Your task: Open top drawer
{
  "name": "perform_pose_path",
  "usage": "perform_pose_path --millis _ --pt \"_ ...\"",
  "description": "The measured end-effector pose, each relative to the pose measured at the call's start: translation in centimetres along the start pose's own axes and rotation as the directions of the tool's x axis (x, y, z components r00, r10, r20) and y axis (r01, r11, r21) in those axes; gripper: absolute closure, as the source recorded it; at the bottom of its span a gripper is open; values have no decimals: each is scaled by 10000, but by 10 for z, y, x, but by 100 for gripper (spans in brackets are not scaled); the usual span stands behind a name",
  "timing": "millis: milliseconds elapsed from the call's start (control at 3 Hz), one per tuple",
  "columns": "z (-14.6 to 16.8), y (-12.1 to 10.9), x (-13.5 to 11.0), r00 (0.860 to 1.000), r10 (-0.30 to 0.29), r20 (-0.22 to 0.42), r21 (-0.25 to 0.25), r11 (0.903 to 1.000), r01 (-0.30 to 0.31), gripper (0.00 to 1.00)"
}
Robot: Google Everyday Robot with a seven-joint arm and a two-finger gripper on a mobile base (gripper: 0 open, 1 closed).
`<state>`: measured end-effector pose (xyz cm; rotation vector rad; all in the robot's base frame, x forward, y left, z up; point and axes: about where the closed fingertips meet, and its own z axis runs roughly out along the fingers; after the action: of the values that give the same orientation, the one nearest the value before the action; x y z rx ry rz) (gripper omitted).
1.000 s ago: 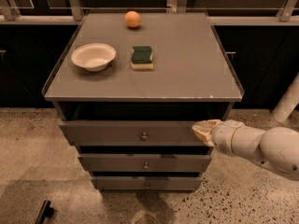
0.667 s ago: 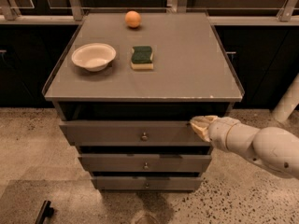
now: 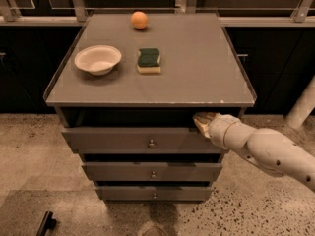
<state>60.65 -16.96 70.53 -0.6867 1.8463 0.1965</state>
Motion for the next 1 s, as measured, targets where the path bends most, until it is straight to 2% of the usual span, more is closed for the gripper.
perform_pose_path --millis 333,1000 --pt "24 -5 20 9990 216 -392 236 9995 -207 100" --pt "28 -9 19 9985 266 -470 304 9992 -252 100"
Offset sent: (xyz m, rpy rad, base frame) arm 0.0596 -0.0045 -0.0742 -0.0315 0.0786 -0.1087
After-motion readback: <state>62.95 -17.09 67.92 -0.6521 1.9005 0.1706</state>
